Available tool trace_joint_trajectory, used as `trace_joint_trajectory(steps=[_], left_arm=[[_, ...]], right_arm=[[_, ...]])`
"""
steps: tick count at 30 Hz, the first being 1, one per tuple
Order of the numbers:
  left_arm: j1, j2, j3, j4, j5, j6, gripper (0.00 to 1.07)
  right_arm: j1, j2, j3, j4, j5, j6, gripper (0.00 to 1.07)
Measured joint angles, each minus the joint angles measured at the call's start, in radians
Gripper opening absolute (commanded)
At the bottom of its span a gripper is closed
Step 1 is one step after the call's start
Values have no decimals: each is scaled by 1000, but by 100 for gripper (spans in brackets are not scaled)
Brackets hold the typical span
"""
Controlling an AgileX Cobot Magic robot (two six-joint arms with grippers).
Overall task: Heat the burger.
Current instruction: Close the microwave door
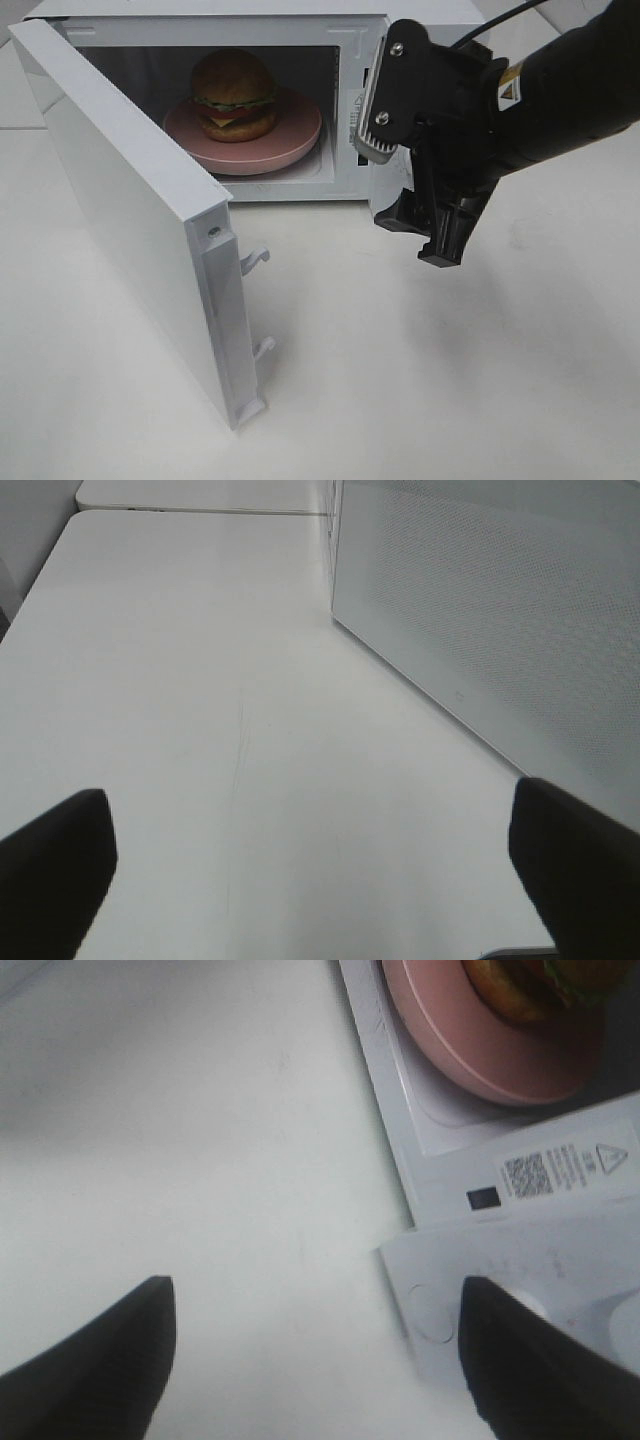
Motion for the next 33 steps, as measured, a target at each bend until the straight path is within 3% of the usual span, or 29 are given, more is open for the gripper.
trace_joint_trajectory(steps=[8,14,25,33], left_arm=[[0,0,0,0,0,0,100],[0,0,0,0,0,0,100],[0,0,0,0,0,0,100],[0,0,0,0,0,0,100]], right_arm=[[0,-158,71,0,145,460,76],[0,-254,80,1,302,665,77],[0,-407,83,1,610,736,76],[0,-541,88,-1,708,779,76]])
